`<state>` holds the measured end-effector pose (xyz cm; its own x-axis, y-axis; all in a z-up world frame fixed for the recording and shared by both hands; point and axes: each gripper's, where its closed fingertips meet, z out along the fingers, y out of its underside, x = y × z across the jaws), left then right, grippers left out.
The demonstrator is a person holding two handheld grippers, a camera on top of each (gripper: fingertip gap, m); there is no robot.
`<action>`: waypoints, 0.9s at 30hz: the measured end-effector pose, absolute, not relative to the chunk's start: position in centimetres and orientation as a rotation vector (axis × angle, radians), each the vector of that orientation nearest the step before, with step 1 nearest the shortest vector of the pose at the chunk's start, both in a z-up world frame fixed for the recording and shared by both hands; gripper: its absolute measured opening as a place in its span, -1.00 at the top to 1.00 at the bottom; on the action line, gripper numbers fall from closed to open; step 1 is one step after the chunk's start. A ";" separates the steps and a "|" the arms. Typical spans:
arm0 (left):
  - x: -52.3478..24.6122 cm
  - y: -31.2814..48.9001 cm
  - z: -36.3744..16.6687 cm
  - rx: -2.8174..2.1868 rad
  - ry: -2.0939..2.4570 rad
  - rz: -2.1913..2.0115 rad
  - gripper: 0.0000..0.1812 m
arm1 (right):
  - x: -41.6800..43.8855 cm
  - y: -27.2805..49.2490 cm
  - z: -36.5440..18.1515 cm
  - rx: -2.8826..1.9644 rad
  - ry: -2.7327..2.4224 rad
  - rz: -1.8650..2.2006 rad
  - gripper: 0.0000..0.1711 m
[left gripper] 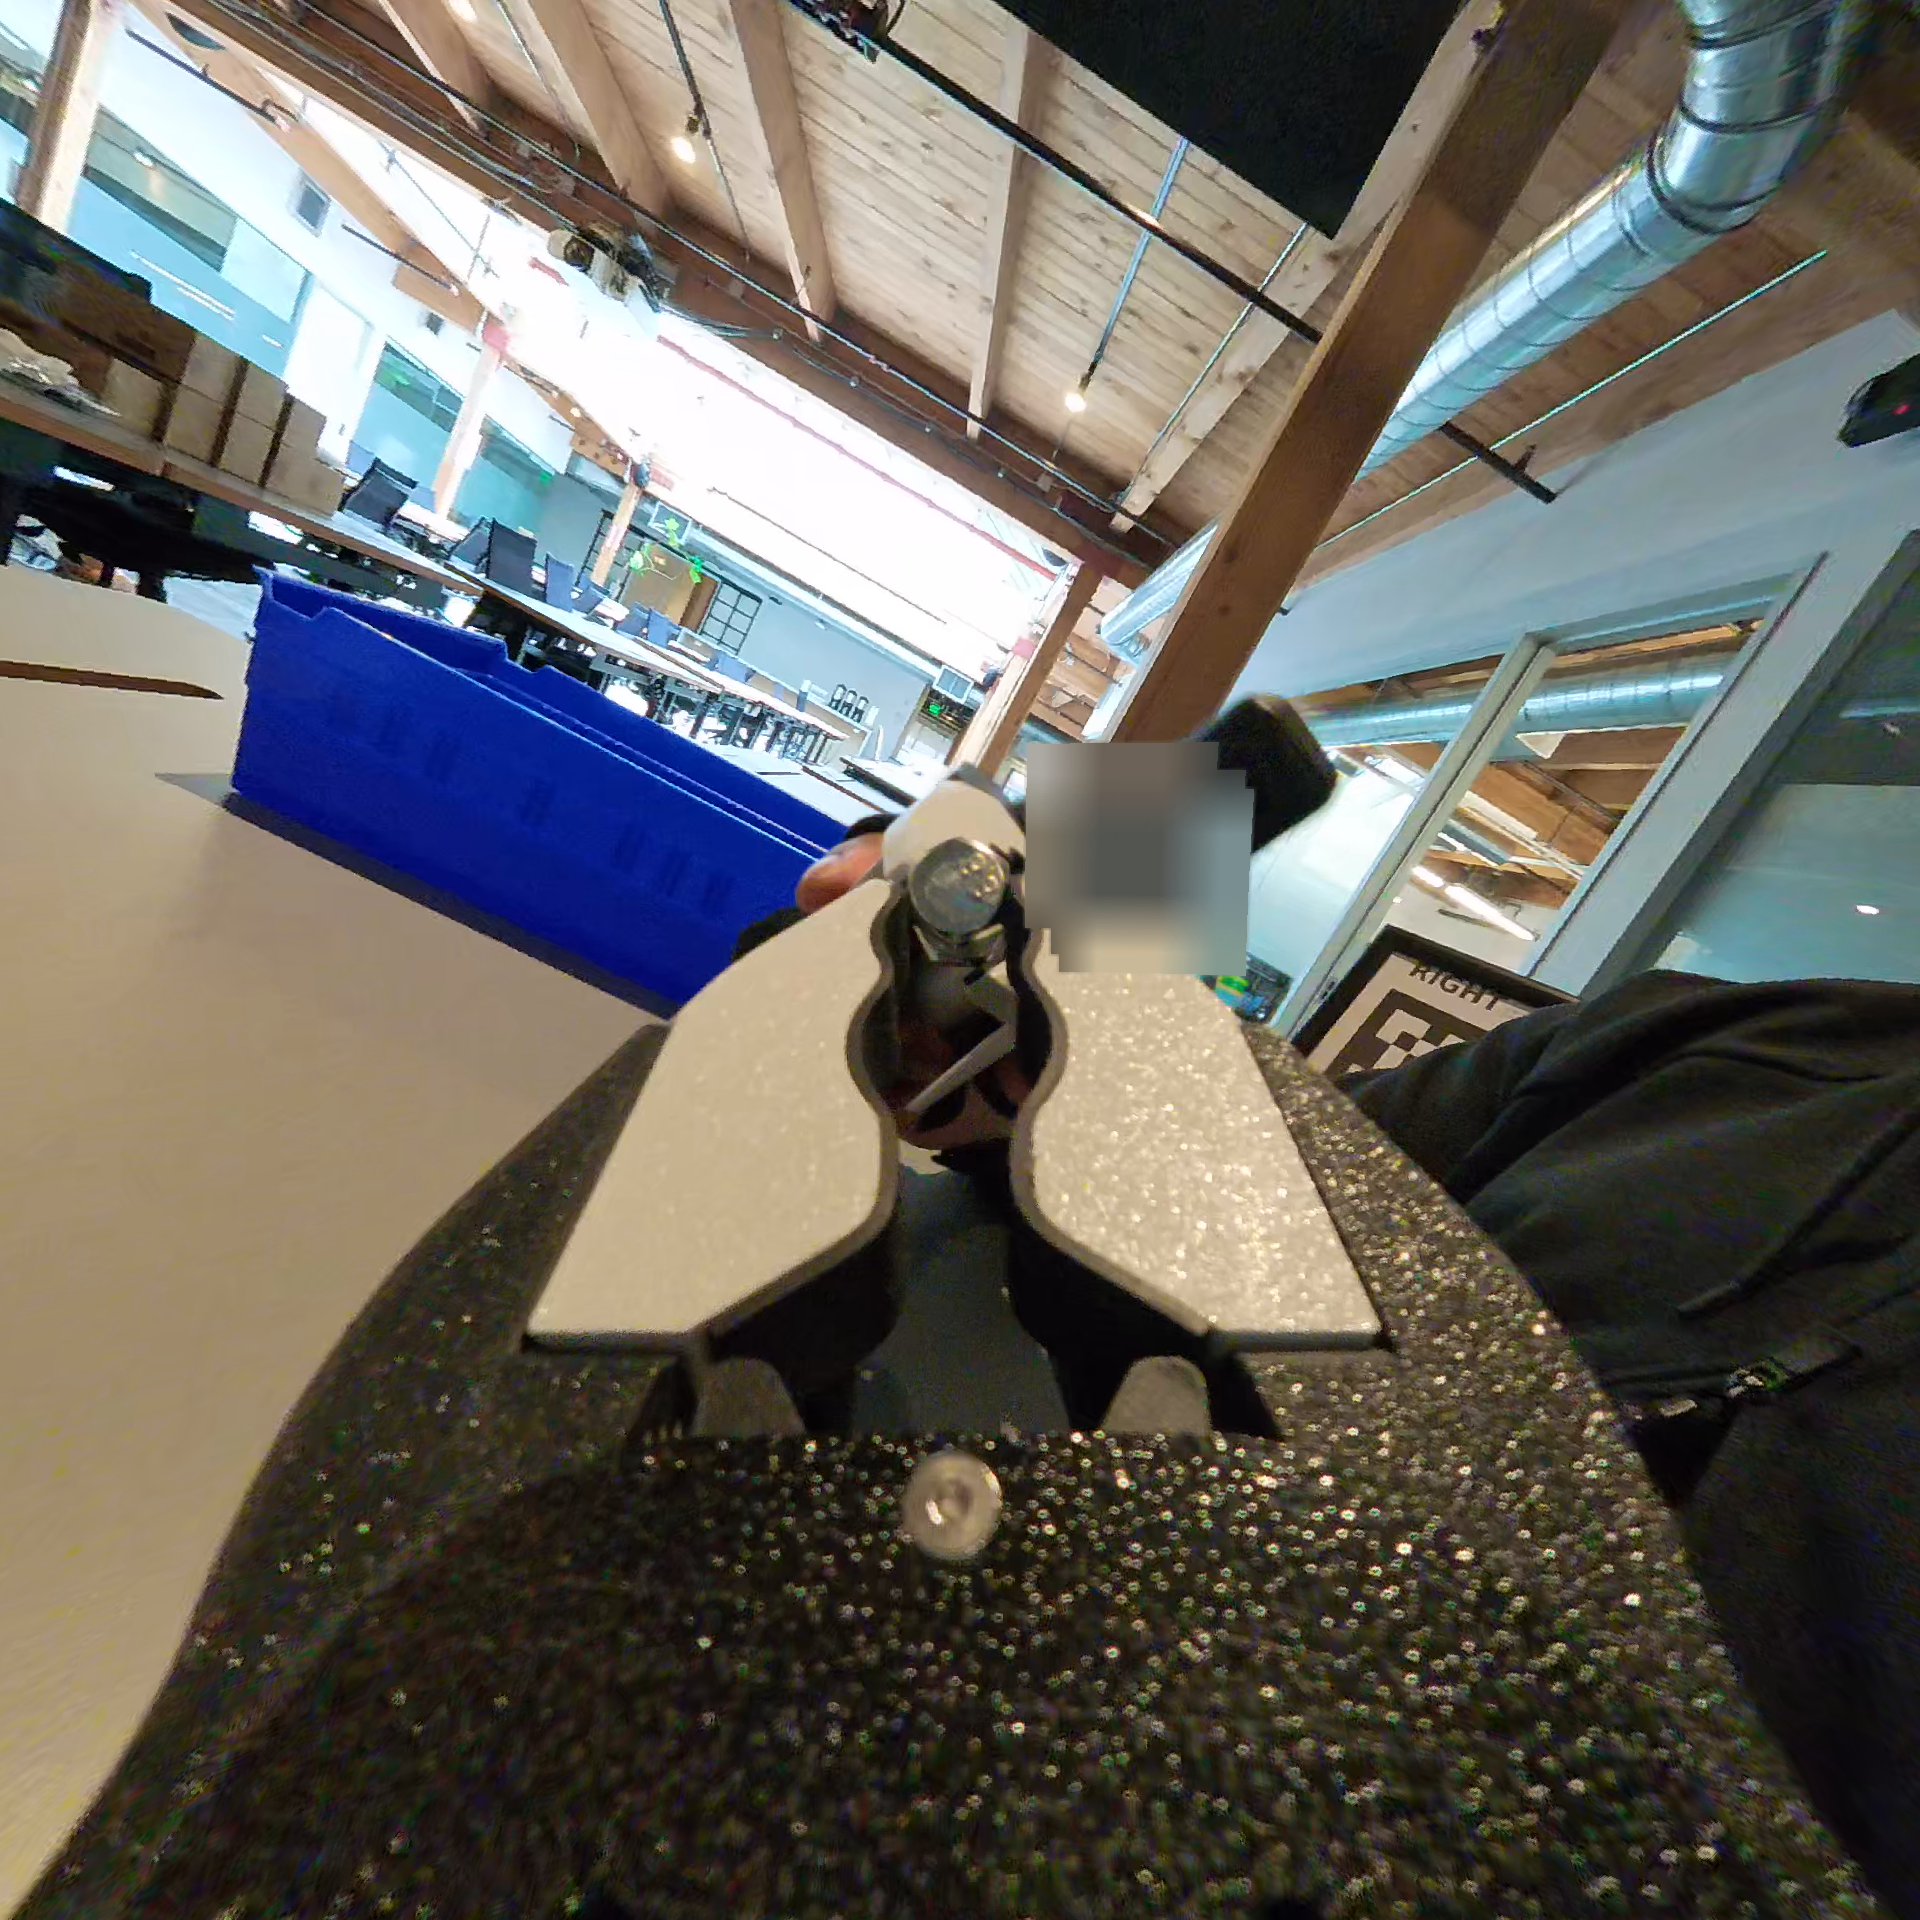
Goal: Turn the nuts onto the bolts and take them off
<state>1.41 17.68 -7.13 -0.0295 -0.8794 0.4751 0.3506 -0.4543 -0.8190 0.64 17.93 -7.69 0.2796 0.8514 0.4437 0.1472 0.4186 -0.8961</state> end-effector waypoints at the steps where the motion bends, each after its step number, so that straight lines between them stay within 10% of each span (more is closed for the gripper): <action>1: 1.4 17.7 -7.2 -1.298 0.624 -1.644 0.82 | 0.6 17.9 -7.8 -1.112 -1.204 0.744 0.77; 8: 1.8 17.2 -6.7 -1.270 0.675 -1.587 0.82 | 1.0 16.9 -7.0 -1.298 -1.039 1.617 0.77; 15: 0.4 18.1 -6.3 -1.242 0.557 -1.641 0.82 | 1.1 18.3 -6.9 -1.152 -1.136 0.948 0.44; 27: 1.3 17.6 -6.7 -1.259 0.598 -1.710 0.82 | 0.4 18.3 -8.1 -1.043 -1.233 0.497 0.79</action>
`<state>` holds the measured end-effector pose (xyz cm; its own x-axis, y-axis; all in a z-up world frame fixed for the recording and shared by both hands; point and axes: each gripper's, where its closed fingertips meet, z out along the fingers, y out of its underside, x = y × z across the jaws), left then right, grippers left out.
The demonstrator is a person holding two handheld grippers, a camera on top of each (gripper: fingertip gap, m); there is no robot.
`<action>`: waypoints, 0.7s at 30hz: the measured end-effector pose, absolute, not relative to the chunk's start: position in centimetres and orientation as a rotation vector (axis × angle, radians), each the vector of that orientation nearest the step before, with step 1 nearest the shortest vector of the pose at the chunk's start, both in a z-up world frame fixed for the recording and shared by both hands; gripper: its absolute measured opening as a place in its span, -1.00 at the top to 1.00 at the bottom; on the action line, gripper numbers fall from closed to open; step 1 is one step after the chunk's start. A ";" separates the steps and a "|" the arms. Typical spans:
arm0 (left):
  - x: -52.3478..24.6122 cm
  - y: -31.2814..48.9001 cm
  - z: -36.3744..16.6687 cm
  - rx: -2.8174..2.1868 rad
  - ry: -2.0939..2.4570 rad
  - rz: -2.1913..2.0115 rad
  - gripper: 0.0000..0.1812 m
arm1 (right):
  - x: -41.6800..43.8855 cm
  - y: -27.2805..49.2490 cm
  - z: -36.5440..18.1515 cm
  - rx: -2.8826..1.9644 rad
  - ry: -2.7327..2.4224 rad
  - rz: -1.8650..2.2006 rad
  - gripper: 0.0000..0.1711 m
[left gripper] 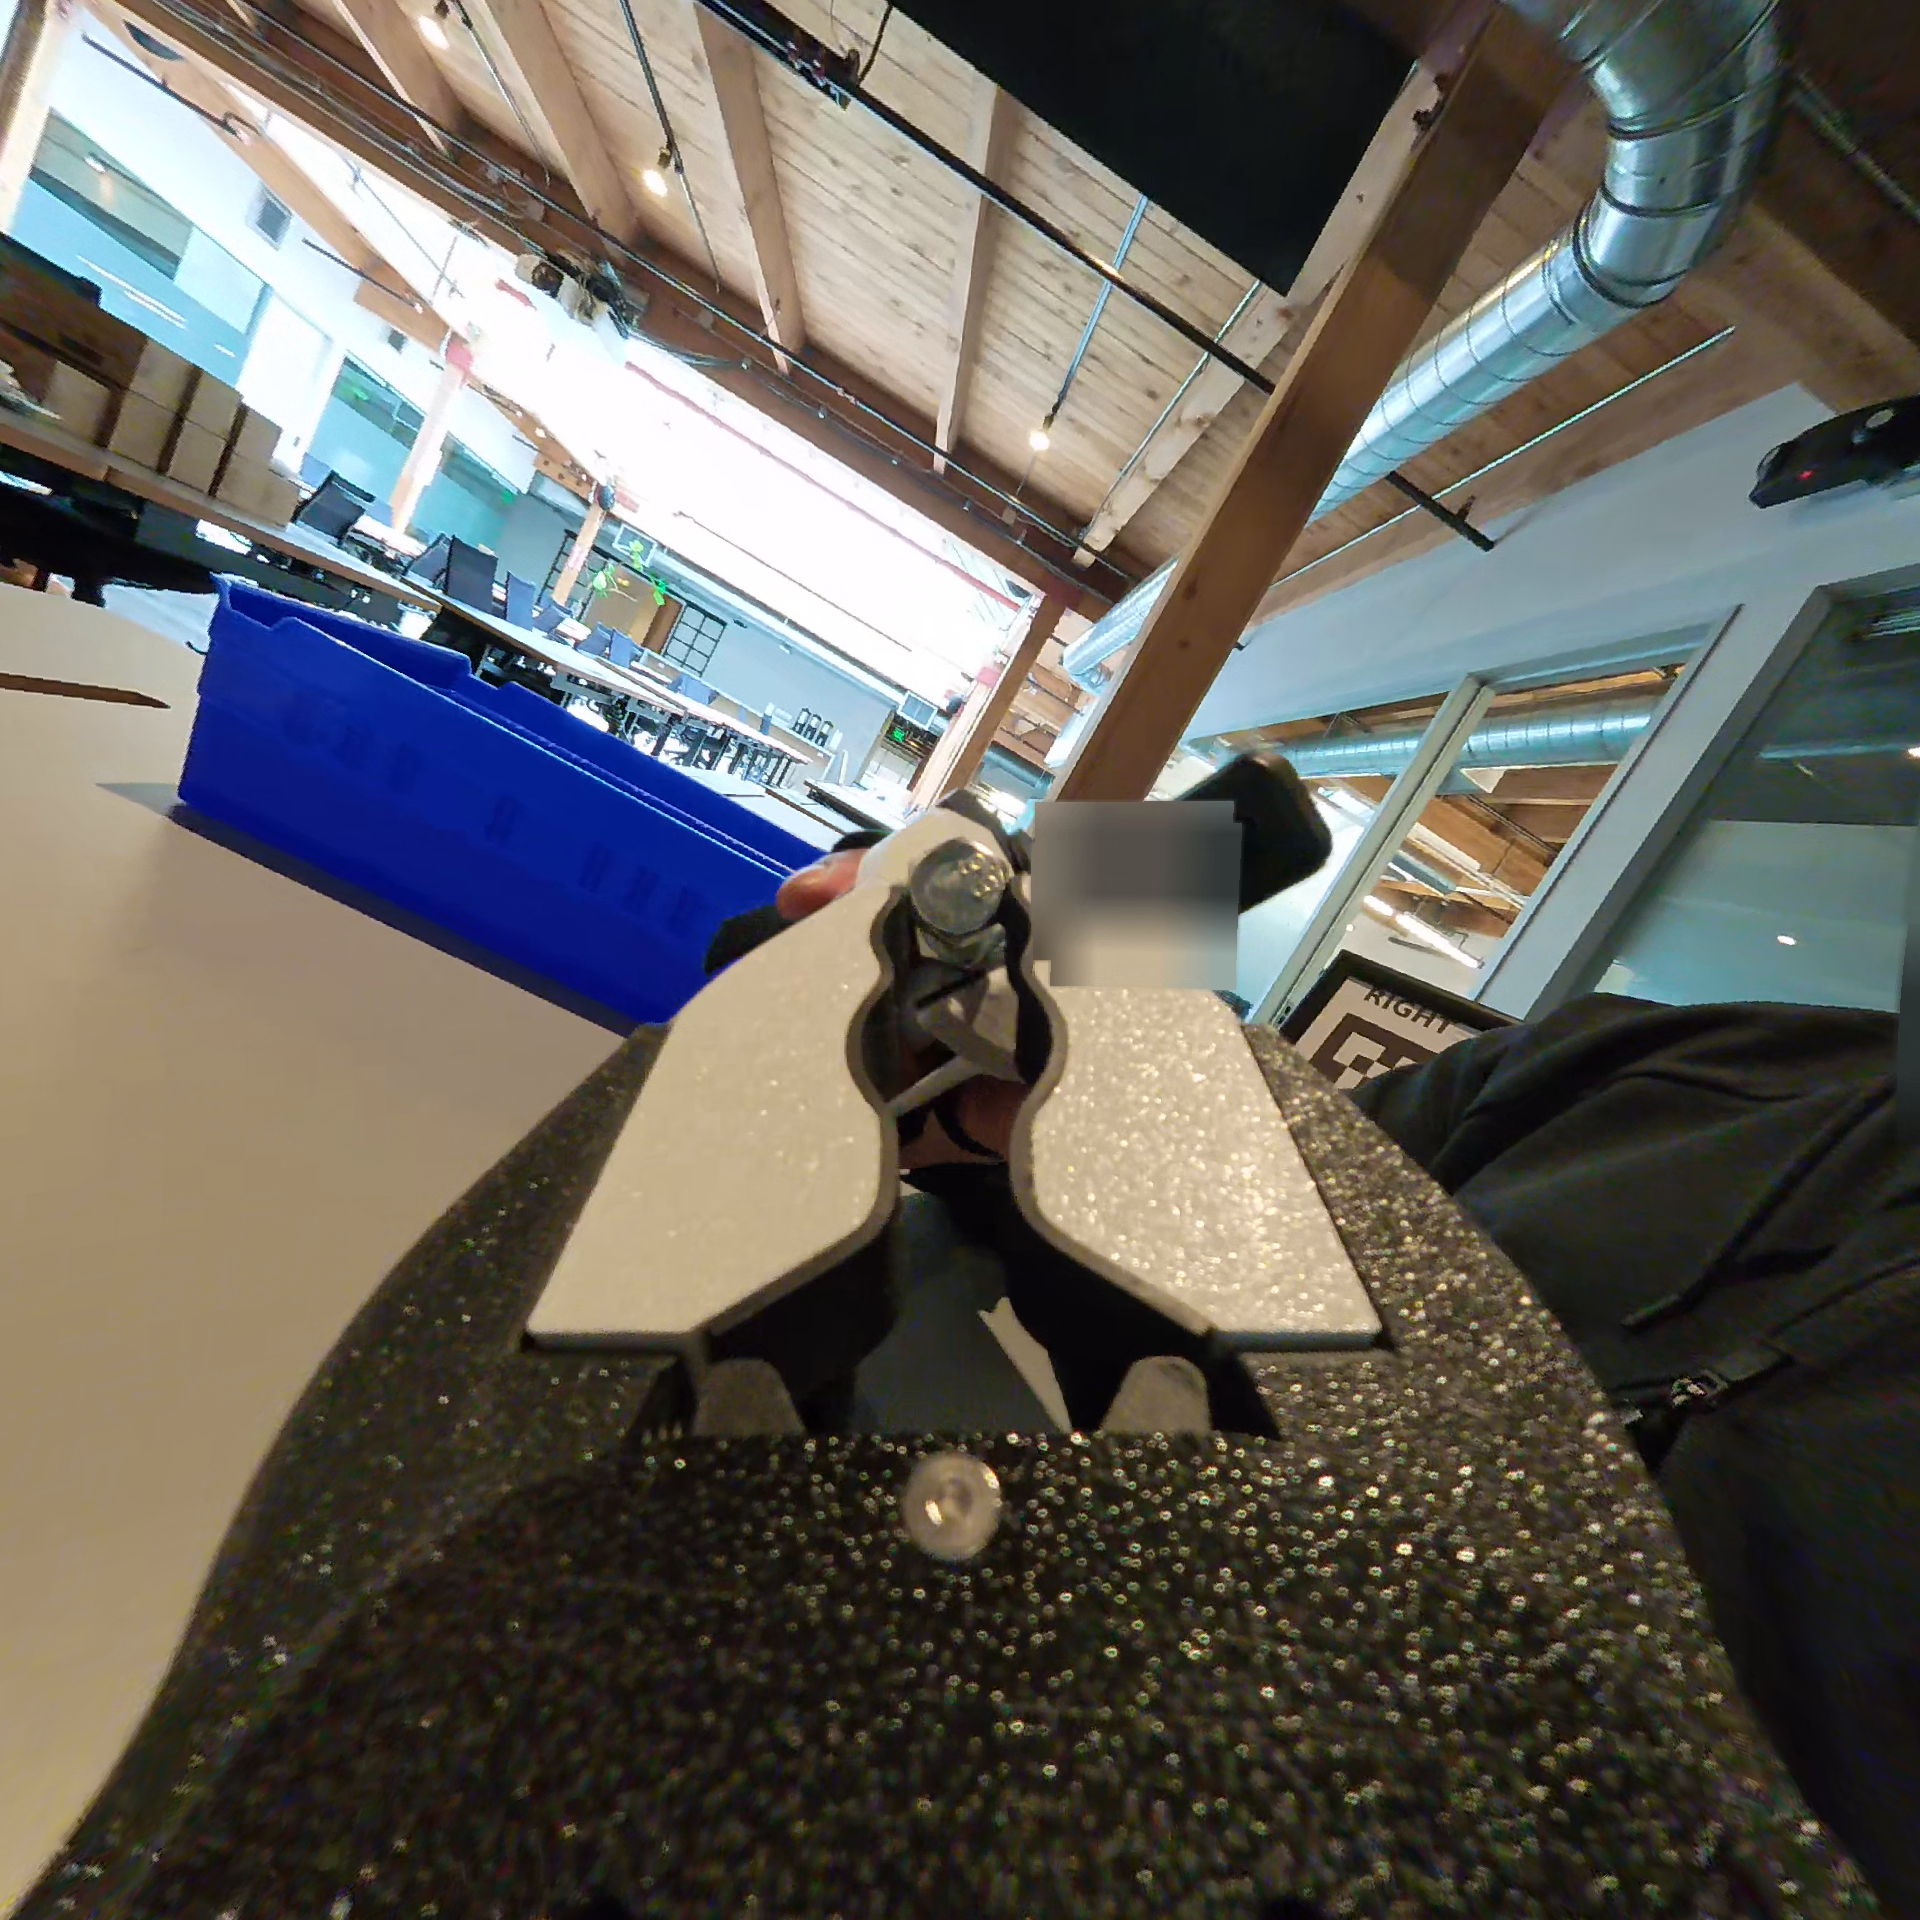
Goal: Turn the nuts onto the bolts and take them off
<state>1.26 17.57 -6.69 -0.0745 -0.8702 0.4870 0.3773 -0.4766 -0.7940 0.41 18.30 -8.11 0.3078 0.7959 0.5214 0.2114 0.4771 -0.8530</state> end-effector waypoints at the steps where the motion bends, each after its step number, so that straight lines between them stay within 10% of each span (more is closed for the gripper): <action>1: 1.3 17.5 -6.7 -1.258 0.601 -1.705 0.82 | 0.4 18.2 -8.1 -1.067 -1.231 0.555 0.79; 10: 1.4 17.6 -6.6 -1.269 0.644 -1.583 0.82 | 0.5 17.2 -7.5 -1.274 -1.076 1.405 0.75; 21: 1.0 17.8 -6.6 -1.260 0.589 -1.663 0.82 | 0.7 18.5 -7.6 -0.997 -1.211 0.451 0.54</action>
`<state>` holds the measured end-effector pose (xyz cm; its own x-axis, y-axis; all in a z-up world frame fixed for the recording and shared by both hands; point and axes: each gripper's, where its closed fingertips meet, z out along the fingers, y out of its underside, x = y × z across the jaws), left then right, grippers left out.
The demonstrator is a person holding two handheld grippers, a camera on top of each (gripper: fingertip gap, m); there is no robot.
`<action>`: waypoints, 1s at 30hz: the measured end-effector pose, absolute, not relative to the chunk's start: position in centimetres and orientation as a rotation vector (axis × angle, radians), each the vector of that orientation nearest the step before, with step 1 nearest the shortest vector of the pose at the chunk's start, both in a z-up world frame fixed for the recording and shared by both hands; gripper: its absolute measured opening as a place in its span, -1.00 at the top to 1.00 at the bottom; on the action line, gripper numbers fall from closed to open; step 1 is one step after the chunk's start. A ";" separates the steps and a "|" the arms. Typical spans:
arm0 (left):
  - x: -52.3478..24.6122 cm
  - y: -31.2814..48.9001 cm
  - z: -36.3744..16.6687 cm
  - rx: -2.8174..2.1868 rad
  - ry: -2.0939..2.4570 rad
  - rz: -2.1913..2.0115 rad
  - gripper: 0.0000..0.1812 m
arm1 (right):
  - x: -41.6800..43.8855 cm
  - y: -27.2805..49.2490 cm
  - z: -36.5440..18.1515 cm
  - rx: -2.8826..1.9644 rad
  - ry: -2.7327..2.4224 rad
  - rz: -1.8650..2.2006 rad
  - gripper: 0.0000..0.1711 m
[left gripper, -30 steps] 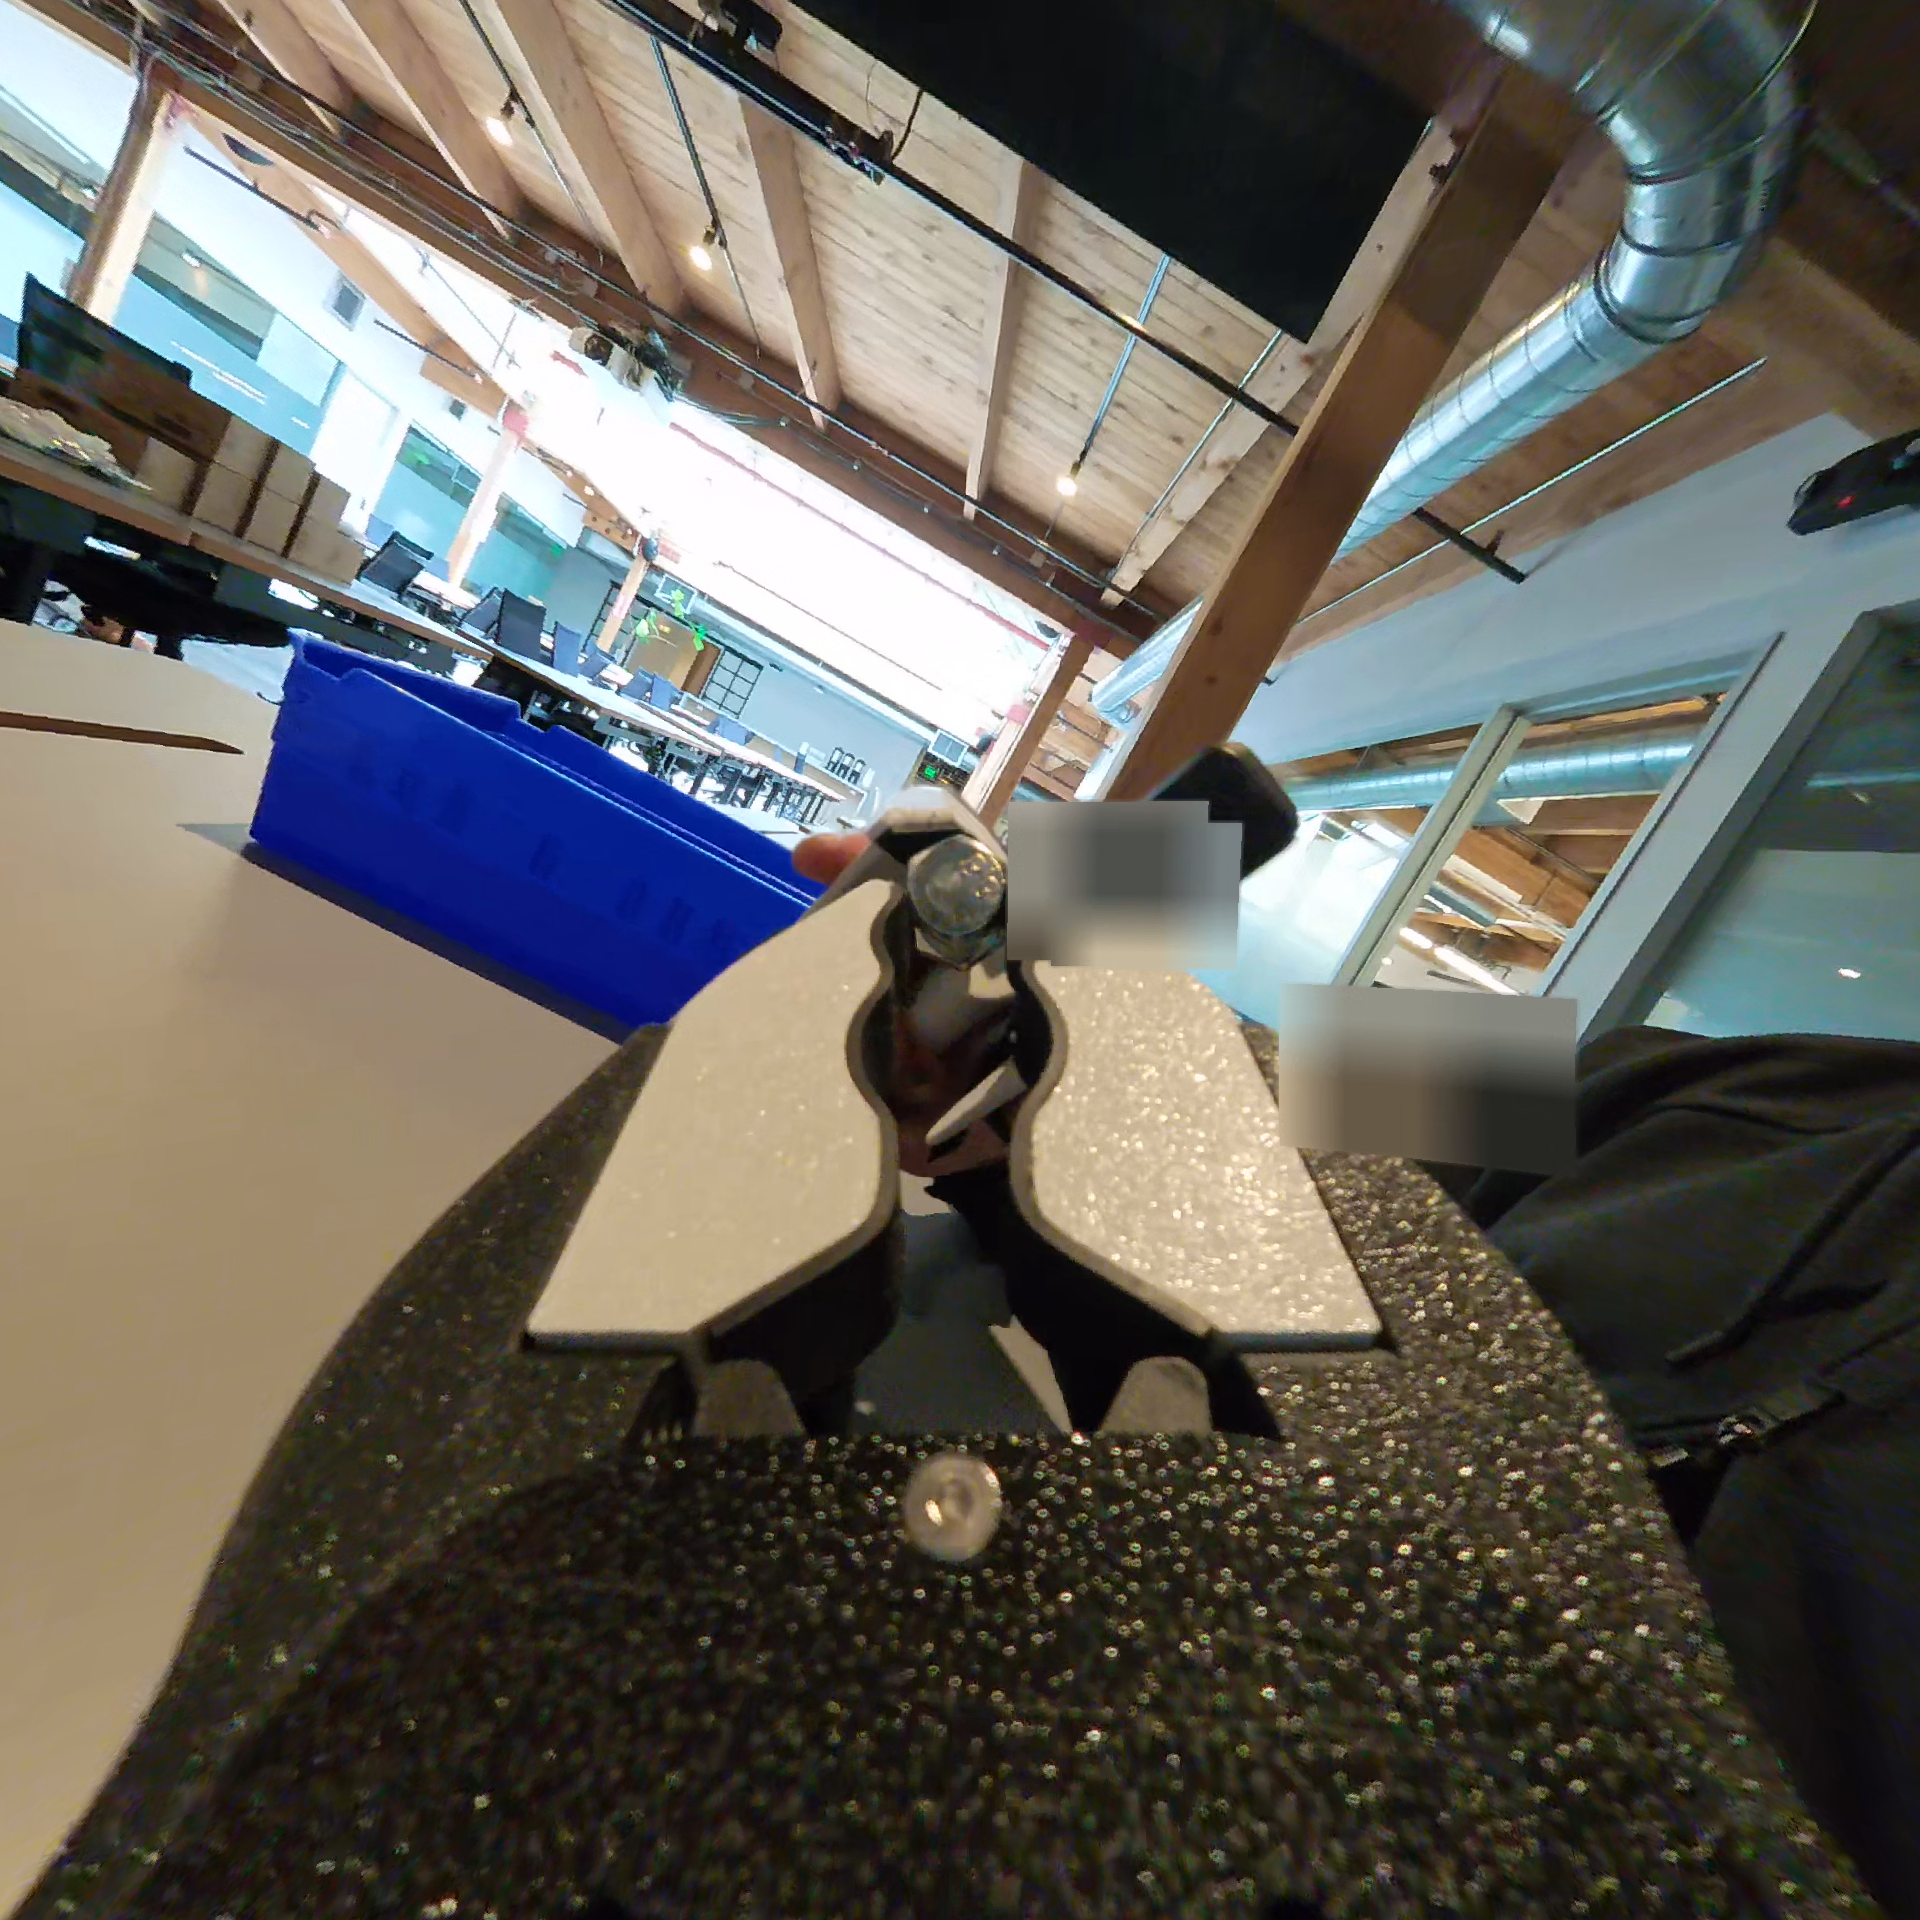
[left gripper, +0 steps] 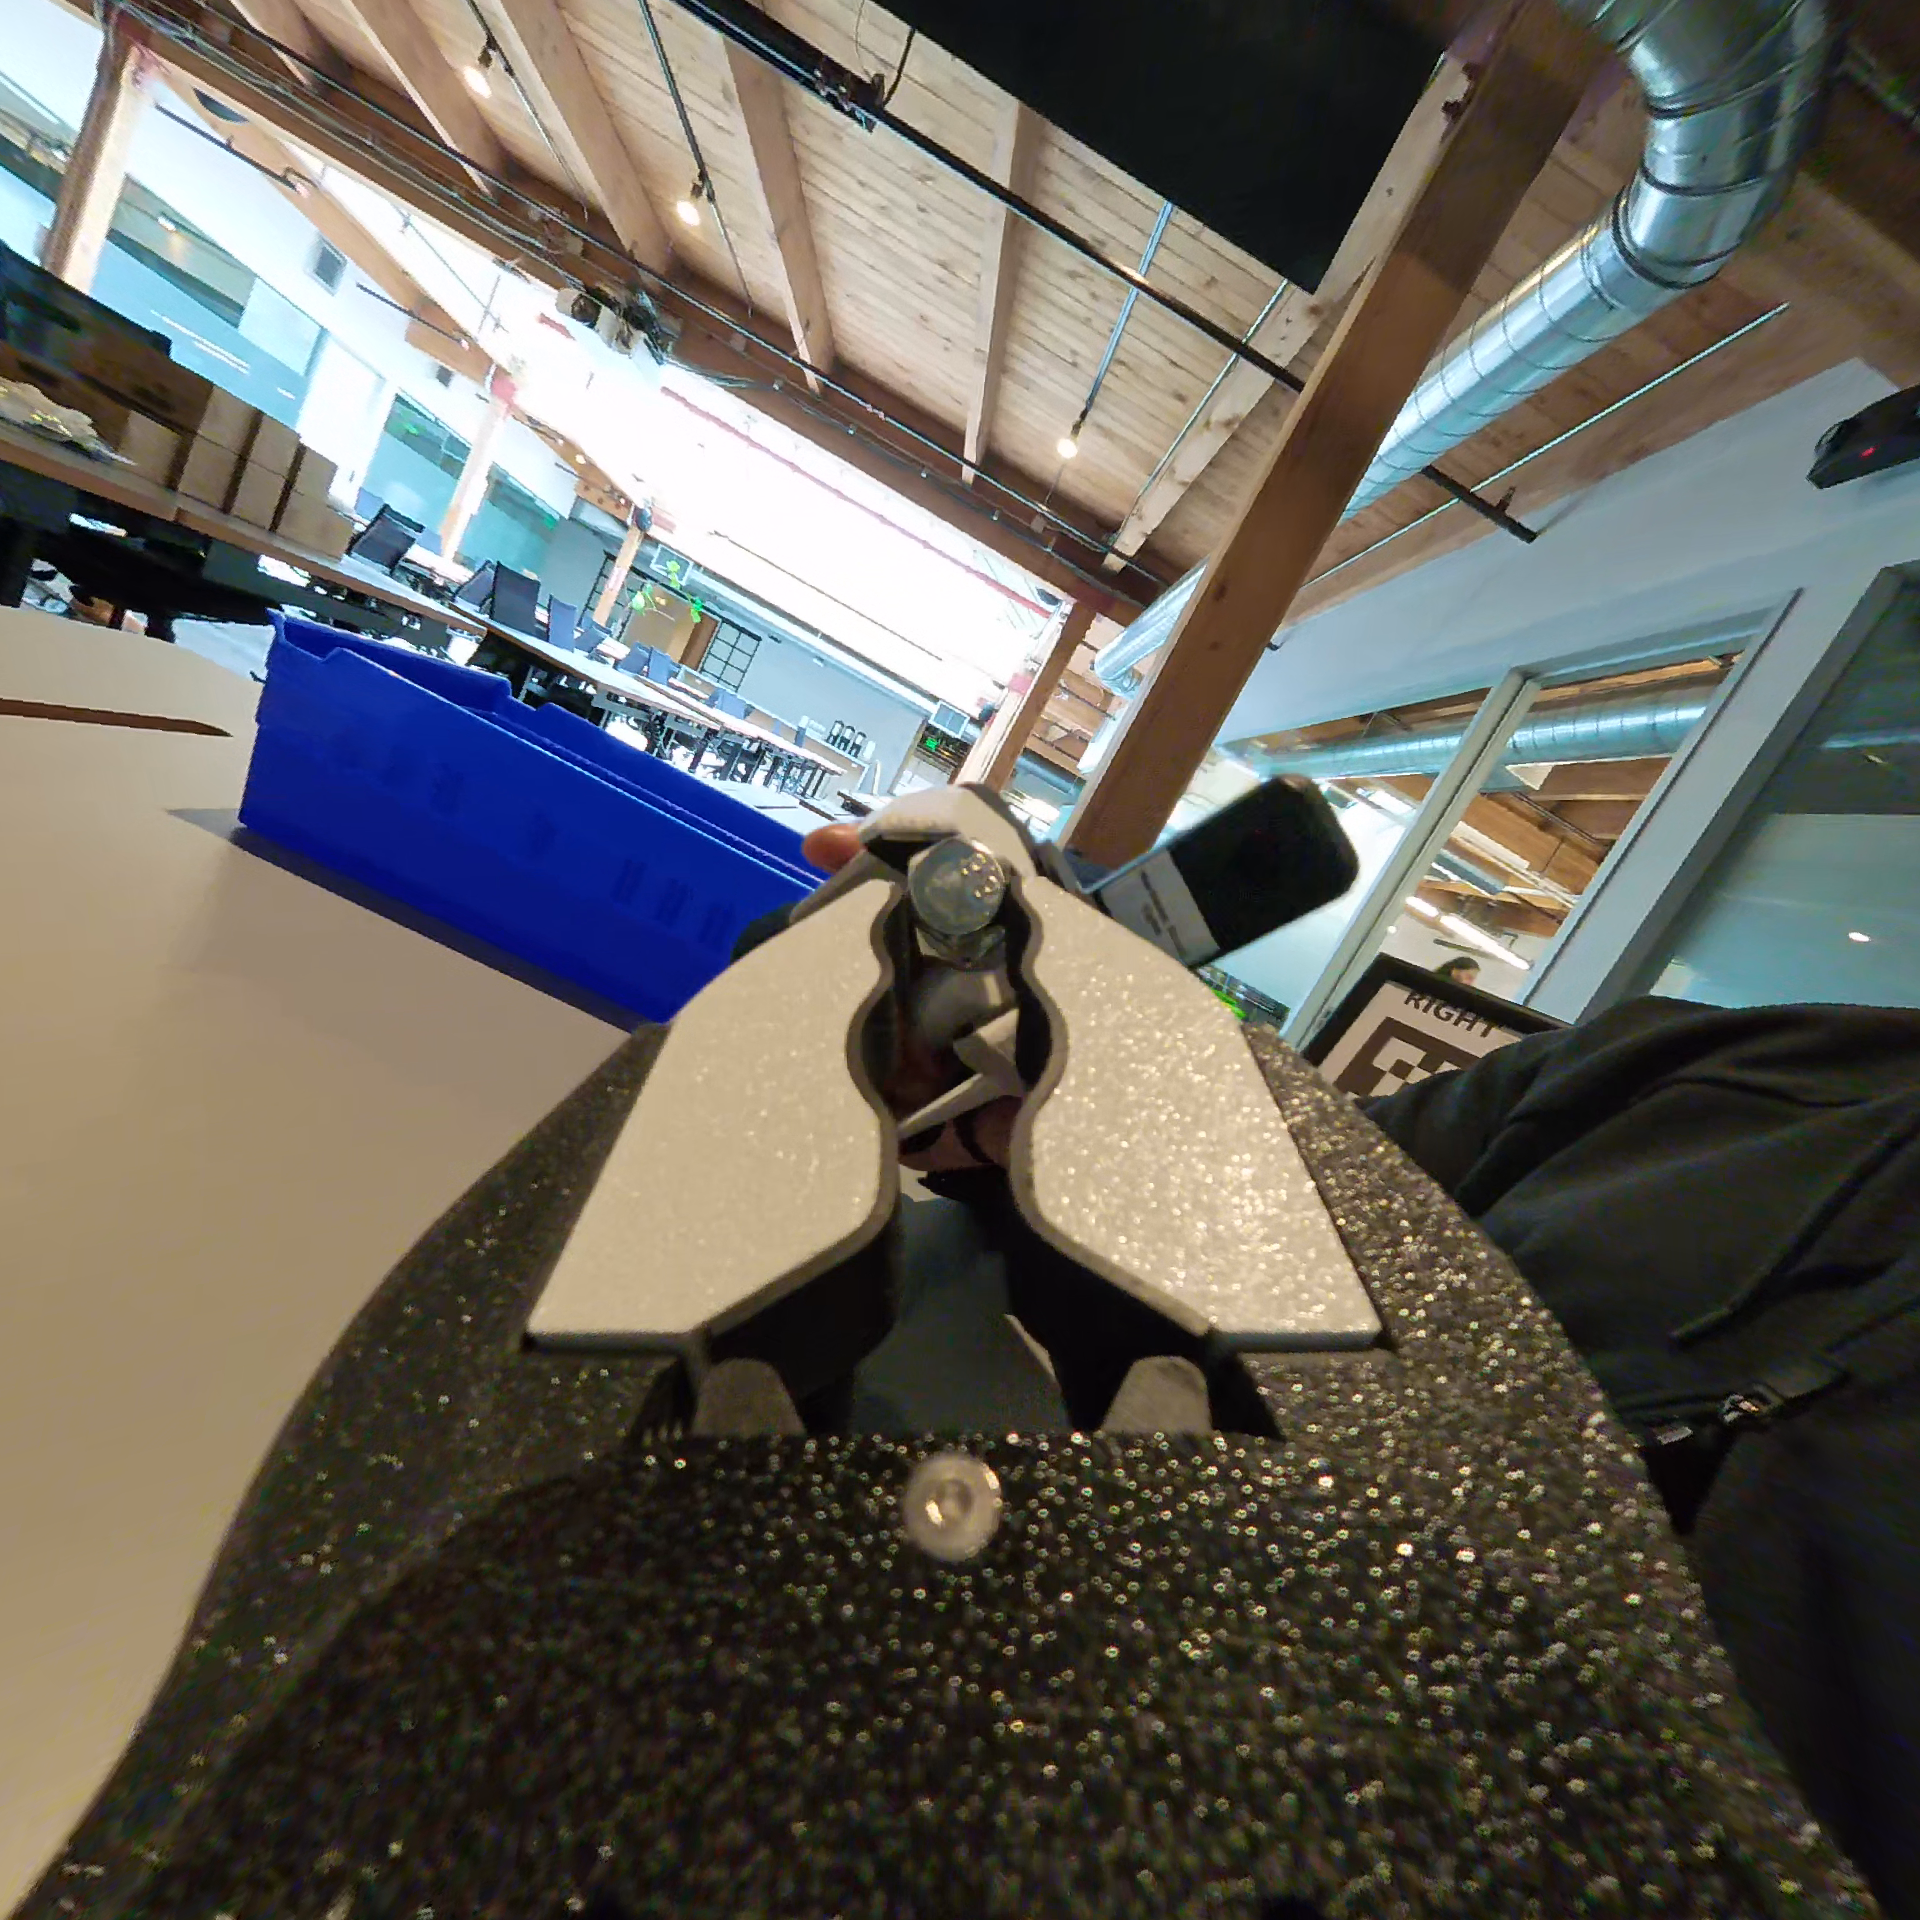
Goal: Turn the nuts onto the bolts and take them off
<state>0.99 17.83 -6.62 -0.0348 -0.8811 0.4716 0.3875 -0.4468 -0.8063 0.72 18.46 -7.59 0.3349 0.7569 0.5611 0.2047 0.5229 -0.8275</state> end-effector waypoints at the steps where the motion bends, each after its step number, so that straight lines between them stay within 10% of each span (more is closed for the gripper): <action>1: 1.1 17.8 -6.7 -1.264 0.592 -1.670 0.82 | 0.7 18.5 -7.6 -0.973 -1.210 0.388 0.54; 9: 1.5 17.7 -7.2 -1.301 0.608 -1.685 0.82 | 0.4 18.5 -7.9 -0.987 -1.212 0.338 0.76; 20: 1.8 17.7 -7.3 -1.313 0.647 -1.619 0.82 | 0.9 17.6 -7.2 -1.281 -1.029 1.475 0.78; 30: 1.0 18.3 -7.2 -1.301 0.560 -1.668 0.82 | 1.3 18.8 -7.2 -0.990 -1.204 0.408 0.56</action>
